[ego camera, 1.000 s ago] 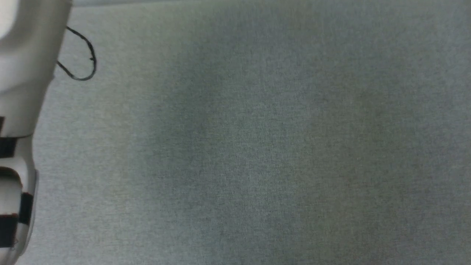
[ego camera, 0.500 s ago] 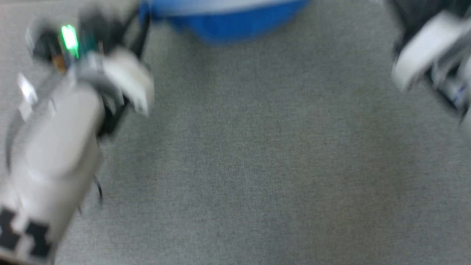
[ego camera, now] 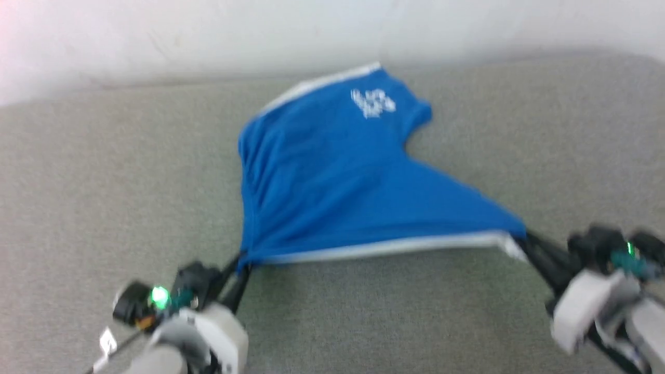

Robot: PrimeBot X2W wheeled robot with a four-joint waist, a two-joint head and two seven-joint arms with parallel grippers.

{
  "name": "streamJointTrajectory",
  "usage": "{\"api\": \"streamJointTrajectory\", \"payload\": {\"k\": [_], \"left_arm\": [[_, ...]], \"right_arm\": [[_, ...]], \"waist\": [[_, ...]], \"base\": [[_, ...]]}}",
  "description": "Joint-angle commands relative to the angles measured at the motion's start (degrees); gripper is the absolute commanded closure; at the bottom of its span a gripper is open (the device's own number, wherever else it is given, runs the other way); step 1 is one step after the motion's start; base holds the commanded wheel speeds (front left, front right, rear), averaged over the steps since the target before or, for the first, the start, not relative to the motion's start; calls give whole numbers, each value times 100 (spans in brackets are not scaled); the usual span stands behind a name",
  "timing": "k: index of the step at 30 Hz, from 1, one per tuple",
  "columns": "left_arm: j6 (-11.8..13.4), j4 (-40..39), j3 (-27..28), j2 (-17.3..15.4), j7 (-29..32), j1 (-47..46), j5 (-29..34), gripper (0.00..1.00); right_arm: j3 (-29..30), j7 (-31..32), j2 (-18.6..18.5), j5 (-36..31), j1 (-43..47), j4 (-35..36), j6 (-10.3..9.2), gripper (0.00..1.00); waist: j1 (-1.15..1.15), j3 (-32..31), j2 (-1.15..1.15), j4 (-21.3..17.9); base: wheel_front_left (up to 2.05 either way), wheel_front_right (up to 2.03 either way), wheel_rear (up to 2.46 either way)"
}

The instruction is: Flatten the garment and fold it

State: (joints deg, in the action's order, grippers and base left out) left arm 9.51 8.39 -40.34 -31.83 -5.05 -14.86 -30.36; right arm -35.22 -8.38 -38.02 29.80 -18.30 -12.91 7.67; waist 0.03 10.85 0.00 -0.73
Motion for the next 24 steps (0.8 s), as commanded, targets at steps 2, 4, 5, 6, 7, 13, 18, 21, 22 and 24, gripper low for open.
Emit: {"api": "streamJointTrajectory", "payload": {"k": [2,4,5,6,7,13,18,21,22,24], "left_arm": [[210,-225,-12,-216,103,416,-55,100],[306,-341,-20,-292,152,564,-46,100],[388,-457,-36,-370,217,712,-45,100],[531,-701,-52,-494,314,992,-74,100],[605,-808,-76,-545,360,1118,-65,100],[816,-1204,-132,-490,400,1472,-153,100],[756,-1258,-140,-370,426,1067,-36,100],[598,-1137,-146,-262,471,568,71,100],[528,-1079,-150,-227,469,370,124,100],[410,-934,-110,-106,427,32,128,100]], "right_arm": [[304,204,-79,21,650,272,-19,100],[389,333,-70,21,951,423,-19,100],[498,442,-56,10,1225,573,-19,100],[789,623,23,-84,1735,841,-19,100],[909,695,66,-137,1983,959,-19,100],[1599,772,407,-419,2674,1383,-19,100],[1846,892,564,-789,2247,1663,-19,100],[1857,1019,539,-741,1650,1616,-19,100],[1845,1080,473,-737,1402,1585,-19,100],[1745,1185,357,-670,884,1473,-19,100]], "waist": [[-3,-540,0,48],[-3,-586,0,54],[-3,-620,0,56],[-3,-690,0,75],[-3,-726,0,94],[-3,-736,0,210],[-3,-621,0,315],[-3,-457,0,406],[-3,-365,0,445],[-3,-181,0,494]], "base": [[0,0,0],[0,0,0],[0,0,0],[0,0,0],[0,0,0],[0,0,0],[0,0,0],[0,0,0],[0,0,0],[0,0,0]]}}
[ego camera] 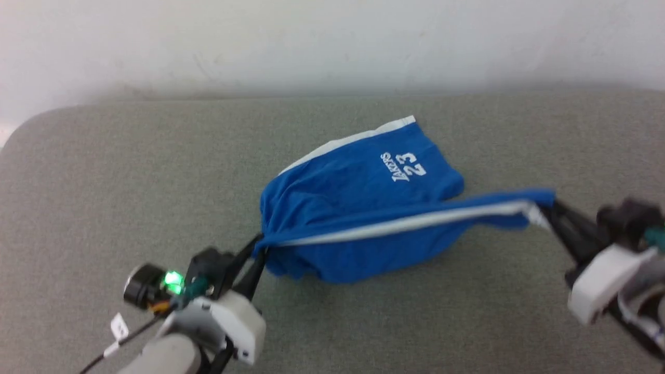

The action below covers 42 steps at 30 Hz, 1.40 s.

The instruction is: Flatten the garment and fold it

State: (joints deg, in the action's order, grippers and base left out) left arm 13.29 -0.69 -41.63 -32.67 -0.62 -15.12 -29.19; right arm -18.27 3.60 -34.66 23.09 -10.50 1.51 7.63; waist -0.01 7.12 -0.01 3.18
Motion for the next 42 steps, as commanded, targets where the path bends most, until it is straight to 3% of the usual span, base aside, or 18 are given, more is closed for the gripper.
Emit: {"api": "streamJointTrajectory", "payload": {"k": [1,8,15,25,27,28,29,35,42], "left_arm": [[-31,69,19,14,-26,-118,47,100],[-297,814,143,243,-107,-1144,149,100],[-479,1460,218,498,-240,-1899,171,100],[-804,2216,-11,828,-312,-2501,266,100],[-791,2299,-12,858,-389,-2481,256,100],[-777,2314,-4,862,-451,-2455,251,59],[-743,2303,5,858,-542,-2428,270,0],[-384,1940,91,816,-1027,-2118,380,0],[234,1162,307,788,-1311,-1672,513,0]], "right_arm": [[-21,30,-36,46,-165,-56,-14,100],[-858,284,-198,499,-2161,-950,-14,100],[-1864,605,167,785,-3977,-2377,-14,100],[-2987,383,636,1051,-5180,-4164,-14,100],[-3196,279,631,1161,-5260,-4300,-14,53],[-3288,224,613,1236,-5306,-4320,-14,0],[-3354,155,585,1314,-5363,-4324,-14,0],[-3883,203,105,1861,-5695,-3875,-14,0],[-4796,1936,-770,2814,-6001,-2979,-14,0]], "waist": [[1,291,1,136],[1,1097,1,378],[1,1817,1,591],[1,2135,1,785],[1,2039,1,779],[1,1980,1,763],[1,1915,1,740],[1,1454,1,688],[1,1189,1,812]], "base": [[0,0,0],[0,0,0],[0,0,0],[0,0,0],[0,0,0],[0,0,0],[0,0,0],[0,0,0],[0,0,0]]}}
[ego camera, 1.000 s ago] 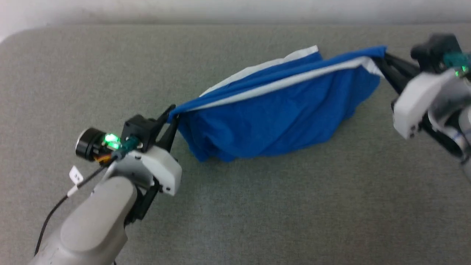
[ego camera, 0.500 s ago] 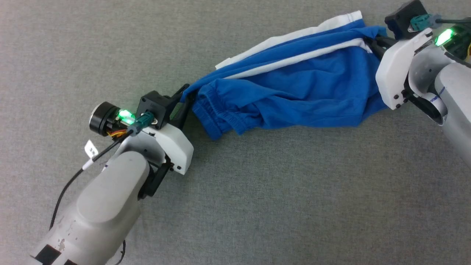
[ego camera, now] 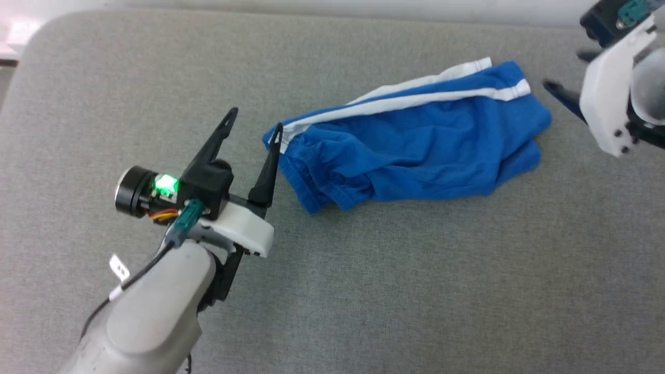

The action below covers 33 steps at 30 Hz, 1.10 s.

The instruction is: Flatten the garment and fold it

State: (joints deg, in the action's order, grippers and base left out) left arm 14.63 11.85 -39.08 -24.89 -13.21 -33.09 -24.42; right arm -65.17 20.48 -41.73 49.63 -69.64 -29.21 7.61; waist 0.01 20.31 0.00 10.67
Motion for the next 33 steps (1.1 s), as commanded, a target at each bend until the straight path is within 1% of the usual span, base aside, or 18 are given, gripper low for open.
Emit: {"api": "streamJointTrajectory", "payload": {"k": [1,2,4,7,13,16,19,20,21,24,27,29,33], "left_arm": [[175,-183,97,22,-75,184,35,0],[244,-263,140,36,-93,242,32,0],[337,-391,202,73,-122,324,37,0],[346,-476,237,135,-146,392,20,0],[277,-445,276,249,-168,322,68,0],[223,-379,300,261,-172,284,87,0],[132,-321,299,199,-174,208,115,0],[96,-303,292,162,-163,165,127,0],[54,-290,283,111,-137,98,151,0],[-50,-296,259,-14,-9,-88,207,0],[-282,-381,194,-202,374,-434,241,0],[-529,-443,93,-302,769,-655,194,0],[-1170,-424,-302,-449,1915,-1014,13,0]], "right_arm": [[-223,543,-138,303,-101,188,-12,0],[-347,823,-206,401,-111,275,-12,0],[-427,1192,-273,691,-83,353,-12,0],[-473,1456,-223,968,22,227,-12,0],[-587,1520,-2,1173,487,-304,-12,0],[-654,1463,130,1214,778,-445,-12,0],[-685,1257,225,1215,911,-496,-12,0],[-687,1112,242,1180,905,-516,-12,81],[-690,980,254,1157,898,-543,-12,100],[-688,762,268,1161,871,-584,-12,100],[-686,452,273,1170,800,-602,-12,100],[-690,295,268,1202,761,-579,-12,100],[-709,71,260,1267,720,-490,-12,100]], "waist": [[-1,-128,0,88],[-1,-117,0,119],[-1,-71,0,195],[-1,38,0,309],[-1,220,0,545],[-1,225,0,574],[-1,160,0,537],[-1,123,0,514],[-1,75,0,492],[-1,-37,0,443],[-1,-211,0,365],[-1,-297,0,307],[-1,-380,0,148]], "base": [[0,0,0],[0,0,0],[0,0,0],[0,0,0],[0,0,0],[0,0,0],[0,0,0],[0,0,0],[0,0,0],[0,0,0],[0,0,0],[0,0,0],[0,0,0]]}}
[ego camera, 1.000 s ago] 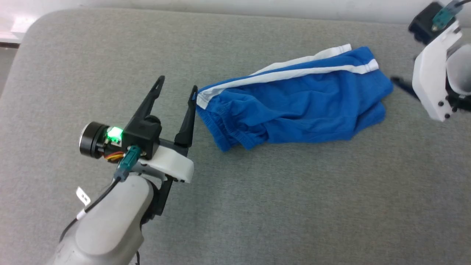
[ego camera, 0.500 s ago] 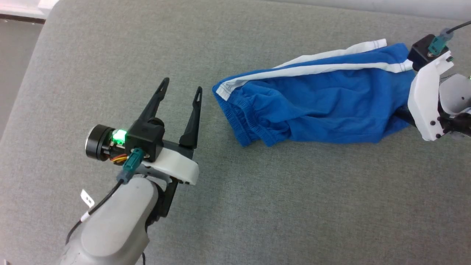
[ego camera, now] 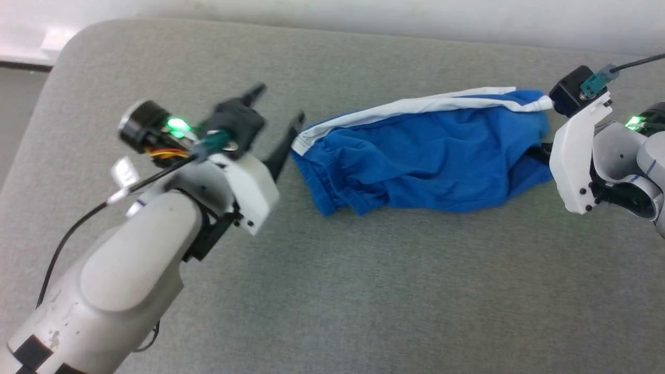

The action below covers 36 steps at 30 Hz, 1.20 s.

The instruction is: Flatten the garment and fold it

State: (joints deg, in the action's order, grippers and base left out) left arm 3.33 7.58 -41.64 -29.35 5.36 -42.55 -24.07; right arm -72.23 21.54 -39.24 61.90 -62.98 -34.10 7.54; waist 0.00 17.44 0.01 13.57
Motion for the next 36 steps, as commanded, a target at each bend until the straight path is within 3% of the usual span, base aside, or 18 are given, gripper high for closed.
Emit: {"api": "streamJointTrajectory", "payload": {"k": [1,5,8,16,21,22,23,30,36], "left_arm": [[-203,19,-174,-25,342,-137,-53,0],[-721,82,-559,6,1234,-299,-330,0],[-936,208,-916,-14,1798,-424,-443,0],[-1077,697,-1878,27,2803,-811,-988,0],[-1080,930,-2817,-111,3276,-1048,-1497,0],[-1080,929,-2914,-140,3297,-1091,-1572,69],[-1081,933,-2965,-164,3264,-1117,-1654,100],[-1066,924,-2797,-347,2208,-1170,-1868,100],[-814,481,-2619,-752,1585,-693,-1946,100]], "right_arm": [[-9,-90,13,40,47,17,-5,100],[-36,-237,57,26,34,65,-5,100],[-56,-303,119,-12,17,86,-5,100],[-92,-369,321,-131,-105,104,-5,100],[-103,-398,445,-192,-143,130,-5,100],[-104,-424,457,-197,-144,137,-5,100],[-105,-469,466,-201,-143,147,-5,100],[-109,-1075,352,-200,20,225,-5,100],[-111,-1643,-72,-185,549,663,-5,100]], "waist": [[0,-89,-1,-185],[0,-5,-1,-350],[0,91,-1,-464],[0,348,-1,-703],[0,415,-1,-815],[0,417,-1,-827],[0,412,-1,-837],[0,51,-1,-835],[0,-520,-1,-841]], "base": [[0,0,0],[0,0,0],[0,0,0],[0,0,0],[0,0,0],[0,0,0],[0,0,0],[0,0,0],[0,0,0]]}}
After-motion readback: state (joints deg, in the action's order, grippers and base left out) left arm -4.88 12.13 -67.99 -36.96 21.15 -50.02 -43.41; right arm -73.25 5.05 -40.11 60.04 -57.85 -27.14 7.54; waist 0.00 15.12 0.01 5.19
